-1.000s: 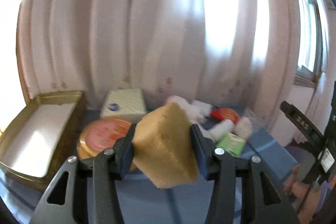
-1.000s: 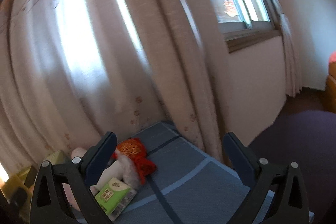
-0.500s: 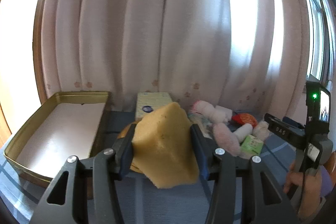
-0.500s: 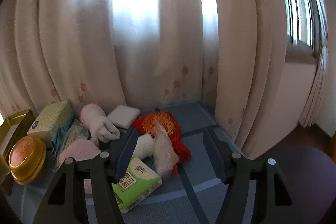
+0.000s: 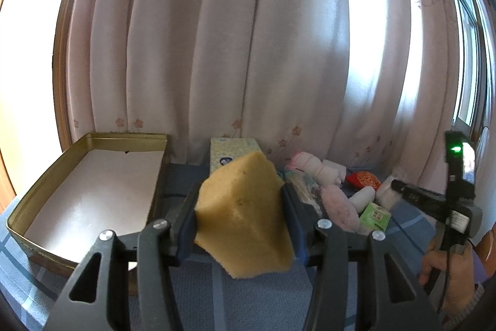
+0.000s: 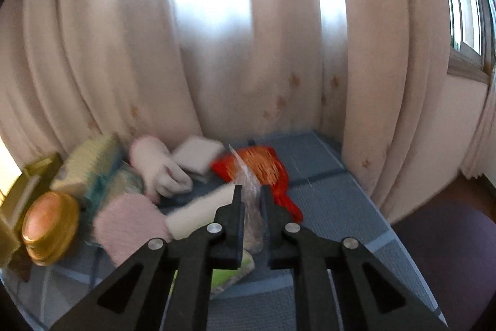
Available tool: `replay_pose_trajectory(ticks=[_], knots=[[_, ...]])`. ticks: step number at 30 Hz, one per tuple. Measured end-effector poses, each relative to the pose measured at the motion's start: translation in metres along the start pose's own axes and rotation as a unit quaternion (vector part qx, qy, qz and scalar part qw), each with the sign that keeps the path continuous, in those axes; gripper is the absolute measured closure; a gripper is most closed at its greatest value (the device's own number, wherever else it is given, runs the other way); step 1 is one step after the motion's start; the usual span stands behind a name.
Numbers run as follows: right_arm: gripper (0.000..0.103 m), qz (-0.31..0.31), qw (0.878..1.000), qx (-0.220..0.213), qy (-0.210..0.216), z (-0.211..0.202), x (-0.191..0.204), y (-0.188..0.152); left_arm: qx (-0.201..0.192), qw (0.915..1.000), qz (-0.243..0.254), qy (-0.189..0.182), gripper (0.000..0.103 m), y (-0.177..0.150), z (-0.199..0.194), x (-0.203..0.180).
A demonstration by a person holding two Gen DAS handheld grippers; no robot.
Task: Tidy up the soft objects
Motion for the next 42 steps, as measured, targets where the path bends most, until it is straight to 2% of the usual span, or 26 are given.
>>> replay_pose_trajectory(ticks=[3,5,13,18,23,32,42], knots=[[0.093,0.012,0.997,-0.069,0.015,-0.029,-0.002,0.003,-0.009,1.0000,0.001,0.003,0.053,0.000,-0.006,0.004],[0.093,0.023,0.995,-0.097,0.014,-0.045,-0.003,0.001,-0.012,0.9999,-0.001,0.005,0.053,0.001,-0.008,0.007],[0.093,0.043,0.988,-0.150,0.020,-0.086,0.022,-0.004,-0.031,0.9991,0.009,0.027,0.053,0.008,-0.021,0.021],[0.093,0.036,0.986,-0.153,0.051,-0.096,0.063,-0.007,-0.036,0.9975,0.021,0.058,0.053,0.015,-0.029,0.039],[0.093,0.018,0.984,-0.146,0.098,-0.102,0.116,-0.012,-0.043,0.9928,0.032,0.107,0.053,0.019,-0.038,0.067],[0.093,-0.034,0.970,-0.149,0.188,-0.138,0.212,-0.017,-0.037,0.9854,0.019,0.165,0.053,0.019,-0.048,0.123],[0.093,-0.094,0.959,-0.144,0.225,-0.151,0.299,-0.027,-0.032,0.9787,0.001,0.203,0.053,0.016,-0.056,0.166]])
Point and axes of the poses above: each gripper's, at about its wrist camera, not at the fingertips, and z roughly the way its jaws point, x to its left, y to its top, the point moved 5 cm from there along z, roughly the way its jaws point, and after that the axes turned 14 degrees about -y, right-handed, at the moved point
